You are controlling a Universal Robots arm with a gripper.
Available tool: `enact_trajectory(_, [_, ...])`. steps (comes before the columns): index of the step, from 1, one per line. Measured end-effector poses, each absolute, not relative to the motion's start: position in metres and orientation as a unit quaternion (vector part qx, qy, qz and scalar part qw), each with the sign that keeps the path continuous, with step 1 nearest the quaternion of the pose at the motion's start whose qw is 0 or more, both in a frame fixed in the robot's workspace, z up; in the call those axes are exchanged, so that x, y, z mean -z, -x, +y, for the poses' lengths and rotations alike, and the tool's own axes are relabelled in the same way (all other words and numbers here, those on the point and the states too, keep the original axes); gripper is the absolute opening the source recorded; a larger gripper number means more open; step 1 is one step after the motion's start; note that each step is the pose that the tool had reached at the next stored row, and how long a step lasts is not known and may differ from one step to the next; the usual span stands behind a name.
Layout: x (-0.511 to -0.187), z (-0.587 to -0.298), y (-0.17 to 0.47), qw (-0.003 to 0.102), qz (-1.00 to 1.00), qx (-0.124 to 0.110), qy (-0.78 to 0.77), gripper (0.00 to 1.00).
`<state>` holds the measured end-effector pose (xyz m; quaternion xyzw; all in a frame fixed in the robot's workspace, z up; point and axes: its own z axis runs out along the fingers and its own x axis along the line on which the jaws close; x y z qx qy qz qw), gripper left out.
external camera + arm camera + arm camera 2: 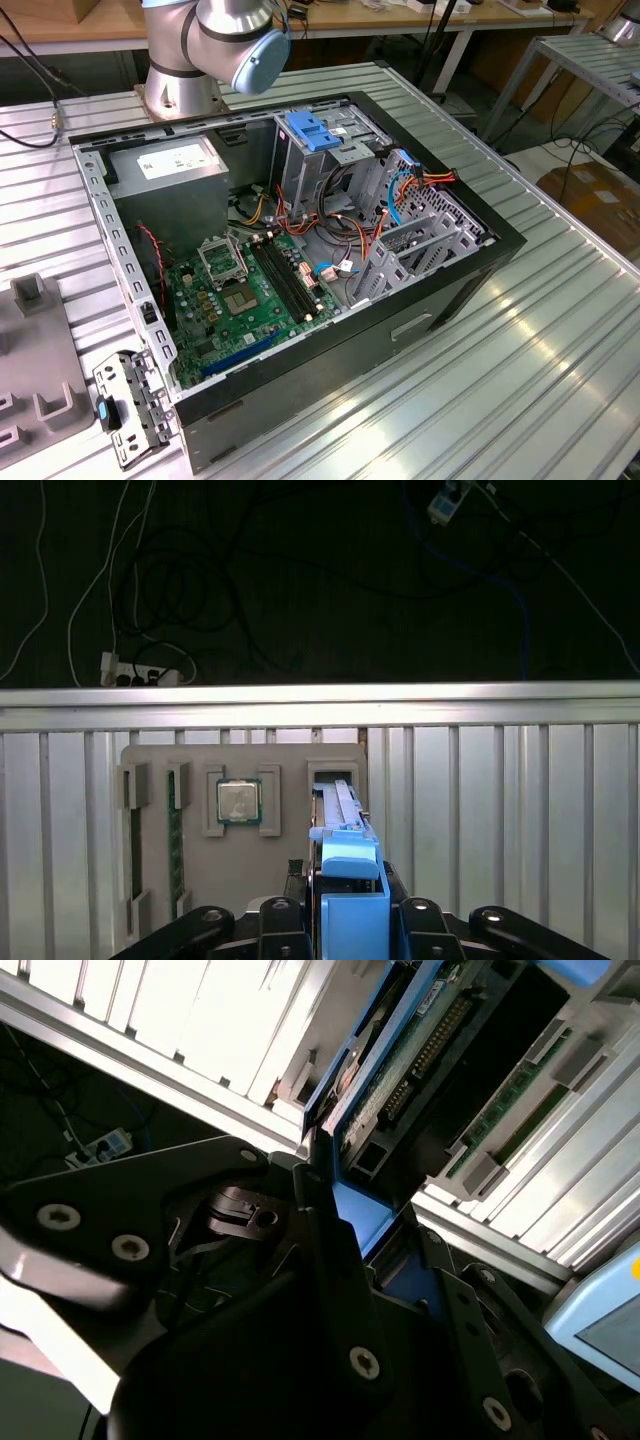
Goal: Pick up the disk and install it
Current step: 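Pick up the disk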
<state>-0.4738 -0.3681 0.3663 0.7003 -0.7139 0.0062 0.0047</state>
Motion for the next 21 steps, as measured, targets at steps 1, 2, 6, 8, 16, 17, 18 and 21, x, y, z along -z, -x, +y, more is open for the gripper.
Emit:
enact_trajectory(1, [-0.367,-0.368,0.474,0.004,-0.714,-0.006,-0.7,0.37])
enact_trajectory(2, [-0.368,-0.368,0.474,0.004,-0.714,-0.006,-0.7,0.37])
enact_trajectory(6, [-0.373,-0.368,0.474,0.003,-0.714,-0.005,-0.7,0.37])
enact_trajectory(8, [-0.376,-0.368,0.474,0.003,-0.714,-0.005,-0.7,0.37])
enact_trajectory(16, [-0.387,-0.368,0.474,0.002,-0.714,-0.003,-0.7,0.37])
enact_trajectory(17, [-0.388,-0.368,0.474,0.001,-0.714,-0.003,-0.7,0.37])
enact_trajectory(18, [-0.389,-0.368,0.474,0.001,-0.714,-0.003,-0.7,0.37])
enact_trajectory(21, [-0.394,-0.368,0.474,0.001,-0.714,-0.002,-0.7,0.37])
